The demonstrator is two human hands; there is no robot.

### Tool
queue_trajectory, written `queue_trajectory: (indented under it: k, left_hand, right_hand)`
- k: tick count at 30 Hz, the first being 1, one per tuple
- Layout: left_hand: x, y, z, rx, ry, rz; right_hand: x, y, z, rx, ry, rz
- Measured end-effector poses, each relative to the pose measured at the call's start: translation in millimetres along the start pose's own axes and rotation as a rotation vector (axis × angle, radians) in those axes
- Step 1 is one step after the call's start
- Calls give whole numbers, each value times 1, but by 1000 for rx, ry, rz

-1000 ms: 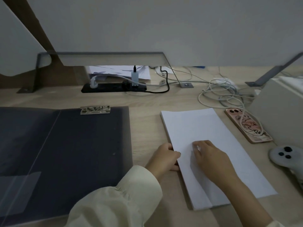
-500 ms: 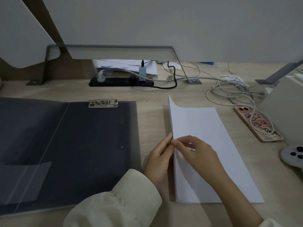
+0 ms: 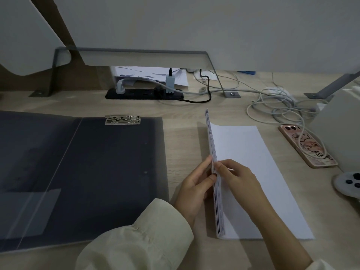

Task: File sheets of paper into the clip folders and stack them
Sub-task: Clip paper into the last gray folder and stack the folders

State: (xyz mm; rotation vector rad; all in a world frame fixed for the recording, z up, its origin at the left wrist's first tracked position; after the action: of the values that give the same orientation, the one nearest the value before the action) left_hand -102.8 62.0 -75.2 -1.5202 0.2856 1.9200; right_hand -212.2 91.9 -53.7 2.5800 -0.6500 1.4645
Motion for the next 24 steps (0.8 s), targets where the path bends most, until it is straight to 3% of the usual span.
queue_trajectory:
  k: [14,19,24]
  left_hand:
    - [-3,-3,-1,-12,69,7]
    - [-9,-2,-9,-259,389,141]
    - [-16,9,-1,-125,519,-43]
  right_hand:
    - [1,1,2,-50,-126,-17]
    - [1,0,1,-108,-147,7]
    - [3,-2,2,-103,-142,8]
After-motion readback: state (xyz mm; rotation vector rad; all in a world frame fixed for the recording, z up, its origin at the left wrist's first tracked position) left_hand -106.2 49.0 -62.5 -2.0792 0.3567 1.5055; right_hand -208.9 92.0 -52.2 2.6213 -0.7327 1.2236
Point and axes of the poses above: each hand's wrist, its own y-axis towards the middle knuckle, its own z-axis out of the palm, x = y × z, the point moved 5 cm from there along y, towards the middle knuckle, and after that the axes turned 3 degrees about x, right-handed, at the moved point
